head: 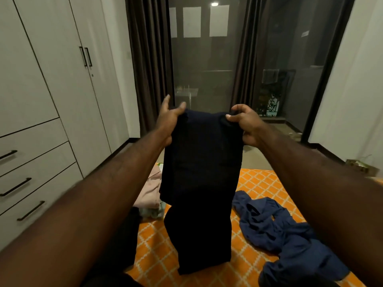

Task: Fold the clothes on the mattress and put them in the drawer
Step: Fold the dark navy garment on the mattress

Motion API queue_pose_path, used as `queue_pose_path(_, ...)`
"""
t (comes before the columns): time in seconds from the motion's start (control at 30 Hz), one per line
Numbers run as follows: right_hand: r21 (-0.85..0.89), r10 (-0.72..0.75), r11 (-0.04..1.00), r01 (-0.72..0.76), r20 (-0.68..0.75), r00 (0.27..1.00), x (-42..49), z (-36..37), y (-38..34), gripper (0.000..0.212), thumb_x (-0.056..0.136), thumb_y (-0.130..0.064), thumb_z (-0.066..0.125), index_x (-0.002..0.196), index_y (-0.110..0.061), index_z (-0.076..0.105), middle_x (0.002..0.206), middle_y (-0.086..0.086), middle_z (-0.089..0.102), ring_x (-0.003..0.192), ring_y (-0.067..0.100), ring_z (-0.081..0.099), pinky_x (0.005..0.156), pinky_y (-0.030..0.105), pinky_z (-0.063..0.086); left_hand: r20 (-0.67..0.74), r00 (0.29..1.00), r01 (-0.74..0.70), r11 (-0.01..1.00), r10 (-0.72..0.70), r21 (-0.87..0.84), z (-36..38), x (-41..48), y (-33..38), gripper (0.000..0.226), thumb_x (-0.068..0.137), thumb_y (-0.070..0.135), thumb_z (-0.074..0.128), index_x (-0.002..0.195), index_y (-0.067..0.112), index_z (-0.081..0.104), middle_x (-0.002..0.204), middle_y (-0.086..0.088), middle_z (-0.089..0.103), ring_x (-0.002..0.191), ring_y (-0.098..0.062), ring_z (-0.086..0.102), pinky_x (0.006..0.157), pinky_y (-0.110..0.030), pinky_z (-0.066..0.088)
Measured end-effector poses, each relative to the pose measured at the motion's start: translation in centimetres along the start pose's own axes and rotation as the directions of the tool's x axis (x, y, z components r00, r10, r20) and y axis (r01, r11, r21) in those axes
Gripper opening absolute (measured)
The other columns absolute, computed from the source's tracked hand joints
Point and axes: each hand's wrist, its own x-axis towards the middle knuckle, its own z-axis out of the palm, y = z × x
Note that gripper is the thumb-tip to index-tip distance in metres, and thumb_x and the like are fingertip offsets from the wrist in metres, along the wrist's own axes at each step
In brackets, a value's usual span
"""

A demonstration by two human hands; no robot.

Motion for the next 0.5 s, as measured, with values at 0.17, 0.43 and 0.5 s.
queue_pose_path(0.17,0.022,-0.097,0.995,0.097,-0.003,0.995,0.9,1.7,-1.2,0.045,0.091,-0.008,0.072,0.128,-0.030,0.059,0.118,0.002,0.062,0.105,0.021,0.066,0.085,0.041,0.061,0.050,0.998,-0.049,0.981,0.041,0.187,-1.0,-0.9,1.0,0.108,0.078,0.012,0.084,0.157,0.042,0.017,0.160,-0.008,0.029,0.139,-0.030,0.040,0.102,-0.051,0.051)
queue_pose_path(0.43,-0.367,-0.133,0.925,0.097,-0.074,0.988,1.7,1.7,-2.5,0.013,0.098,-0.023,0.066,0.110,-0.020,0.065,0.110,0.003,0.065,0.103,0.017,0.062,0.092,0.038,0.055,-0.089,0.970,-0.153,0.855,0.225,0.495,-0.3,-0.4,1.9,0.048,0.087,0.034,0.078,0.128,0.024,0.056,0.128,0.001,0.059,0.116,-0.018,0.057,0.095,-0.036,0.053)
queue_pose_path(0.5,-0.466,-0.140,0.881,0.080,-0.096,0.985,1.8,1.4,-2.9,0.012,0.101,-0.028,0.061,0.108,-0.020,0.066,0.108,0.005,0.066,0.102,0.019,0.063,0.094,0.041,0.054,-0.033,0.960,-0.220,0.822,0.278,0.525,0.2,-0.5,2.1,0.052,0.091,0.031,0.074,0.137,0.026,0.051,0.136,0.000,0.056,0.123,-0.020,0.054,0.102,-0.040,0.051)
